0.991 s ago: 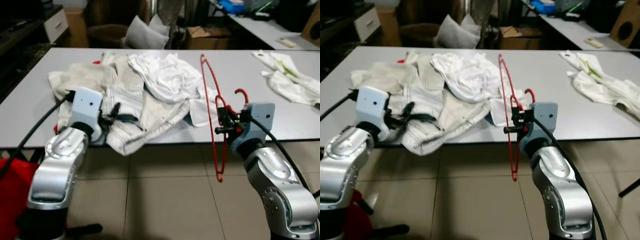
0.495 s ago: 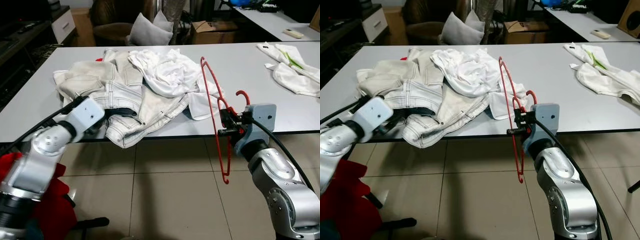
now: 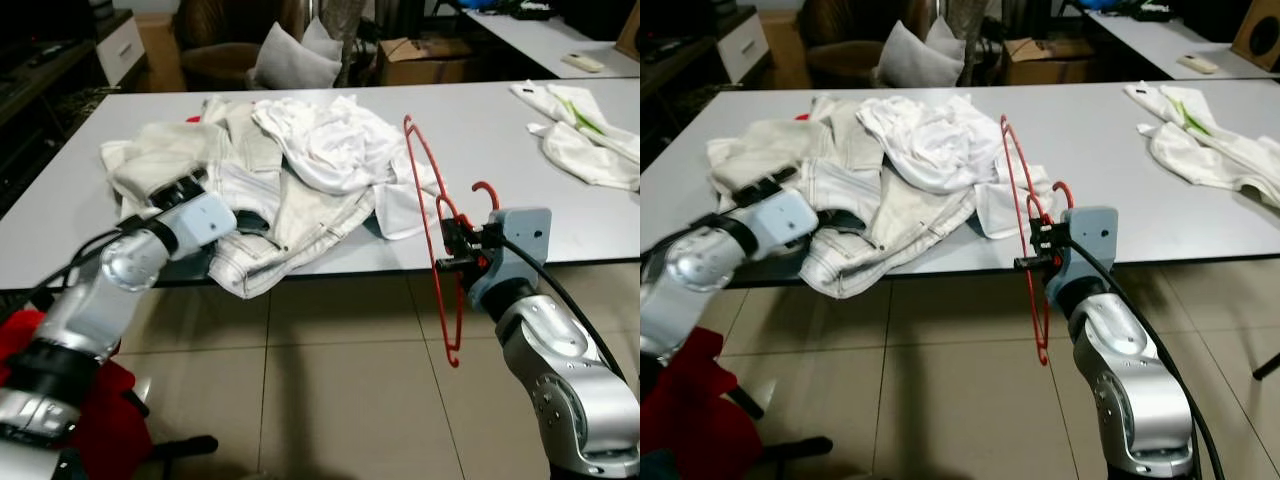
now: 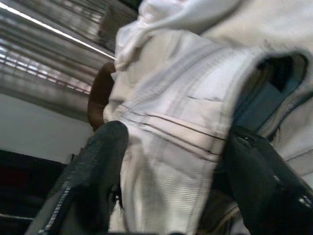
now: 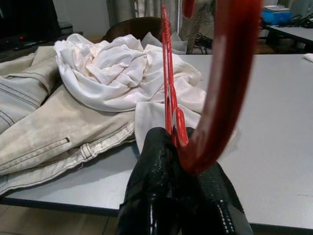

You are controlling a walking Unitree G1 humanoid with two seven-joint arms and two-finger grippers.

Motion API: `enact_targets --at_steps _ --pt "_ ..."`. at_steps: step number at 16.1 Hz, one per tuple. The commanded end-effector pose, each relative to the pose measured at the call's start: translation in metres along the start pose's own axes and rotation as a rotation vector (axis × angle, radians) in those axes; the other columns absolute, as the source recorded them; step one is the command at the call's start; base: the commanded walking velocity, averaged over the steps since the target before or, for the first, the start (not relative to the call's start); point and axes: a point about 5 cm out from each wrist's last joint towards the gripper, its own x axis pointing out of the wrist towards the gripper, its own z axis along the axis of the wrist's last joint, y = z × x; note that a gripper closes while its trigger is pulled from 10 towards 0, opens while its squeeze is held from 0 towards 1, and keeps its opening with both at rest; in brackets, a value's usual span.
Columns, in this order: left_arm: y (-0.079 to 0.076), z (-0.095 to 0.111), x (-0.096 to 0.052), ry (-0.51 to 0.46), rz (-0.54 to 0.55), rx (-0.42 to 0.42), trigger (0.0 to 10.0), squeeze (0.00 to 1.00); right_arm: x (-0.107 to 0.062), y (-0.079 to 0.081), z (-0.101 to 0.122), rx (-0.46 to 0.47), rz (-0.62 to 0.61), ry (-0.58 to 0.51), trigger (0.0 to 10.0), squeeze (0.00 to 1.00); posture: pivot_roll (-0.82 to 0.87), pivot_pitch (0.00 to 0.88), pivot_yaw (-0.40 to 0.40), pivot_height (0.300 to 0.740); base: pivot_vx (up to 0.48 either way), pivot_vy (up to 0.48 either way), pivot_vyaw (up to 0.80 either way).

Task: Hang hanger

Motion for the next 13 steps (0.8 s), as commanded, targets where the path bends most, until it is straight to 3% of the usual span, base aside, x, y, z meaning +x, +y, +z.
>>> enact_targets --at_steps 1,3,13 --pt "0.001 -0.005 0.005 0.016 0.016 0.033 0.0 0.0 0.002 0.001 0.002 -0.008 -0.003 -0.015 10.0 0.0 0.0 0.0 0.057 0.74 0.0 0.0 0.0" --pt "0.006 -0.005 0.014 0.002 0.054 0.032 0.0 0.0 0.002 0.002 0.002 -0.014 -0.007 -0.018 10.0 0.0 -0.01 0.0 0.064 0.74 0.0 0.0 0.0" --pt "0.015 -0.01 0.02 -0.019 0.069 -0.055 0.0 0.0 0.003 0.005 0.002 -0.005 0.017 -0.042 10.0 0.0 0.0 0.0 0.055 0.74 0.0 0.0 0.0"
